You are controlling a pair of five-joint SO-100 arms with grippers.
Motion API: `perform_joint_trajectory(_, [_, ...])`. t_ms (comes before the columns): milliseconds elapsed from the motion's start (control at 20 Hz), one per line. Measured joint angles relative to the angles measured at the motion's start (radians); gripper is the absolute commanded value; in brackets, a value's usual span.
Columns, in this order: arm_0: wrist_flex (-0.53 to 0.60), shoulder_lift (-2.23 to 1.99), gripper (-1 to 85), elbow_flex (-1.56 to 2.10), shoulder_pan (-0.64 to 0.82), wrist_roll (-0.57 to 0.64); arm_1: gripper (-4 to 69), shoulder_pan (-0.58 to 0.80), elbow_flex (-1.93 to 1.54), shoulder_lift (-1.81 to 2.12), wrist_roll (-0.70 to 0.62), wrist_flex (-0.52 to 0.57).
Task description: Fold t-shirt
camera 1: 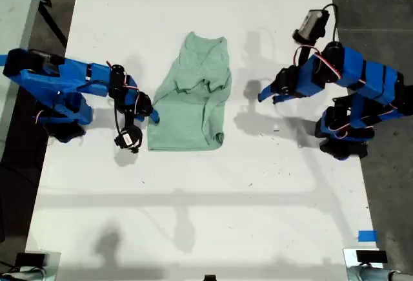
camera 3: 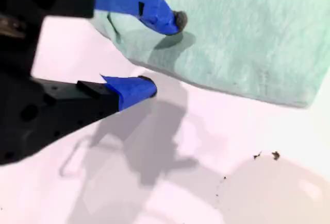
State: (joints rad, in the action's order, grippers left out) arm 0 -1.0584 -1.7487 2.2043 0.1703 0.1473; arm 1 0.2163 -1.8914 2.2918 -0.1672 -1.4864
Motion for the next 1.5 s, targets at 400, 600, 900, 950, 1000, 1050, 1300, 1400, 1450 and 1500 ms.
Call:
perform_joint_trajectory(400, [0.058,0.143,0.0,-0.038,0.029,-0.002,16.8,-0.005,-0.071,0.081,0.015,0.015])
perform_joint_trajectory(600, [0.058,0.143,0.0,-0.038,0.032,-0.002,16.5,-0.005,-0.083,0.094,0.017,0.035])
perform_joint_trajectory(900, [-0.181,-0.002,0.0,-0.037,0.089,-0.003,15.9,-0.008,-0.13,0.147,0.026,0.035])
perform_joint_trajectory(950, [-0.242,-0.061,0.0,-0.037,0.11,-0.003,15.8,-0.009,-0.144,0.163,0.029,0.037])
perform_joint_trajectory(1000, [-0.29,-0.109,0.0,-0.037,0.126,-0.002,15.8,-0.011,-0.152,0.173,0.032,0.041])
perform_joint_trajectory(1050, [-0.33,-0.133,0.0,-0.054,0.133,0.0,15.7,-0.011,-0.161,0.183,0.035,0.046])
perform_joint_trajectory(1300, [-0.336,-0.017,0.0,-0.268,0.04,-0.009,15.5,-0.017,-0.163,0.189,0.035,0.058])
perform_joint_trajectory(1400, [-0.336,0.08,0.0,-0.382,-0.003,-0.012,15.3,-0.017,-0.163,0.189,0.035,0.058])
perform_joint_trajectory(1450, [-0.337,0.129,0.0,-0.443,-0.021,-0.014,15.3,-0.017,-0.163,0.189,0.037,0.058])
perform_joint_trajectory(1500, [-0.337,0.181,0.0,-0.509,-0.037,-0.014,15.3,-0.021,-0.163,0.189,0.037,0.058])
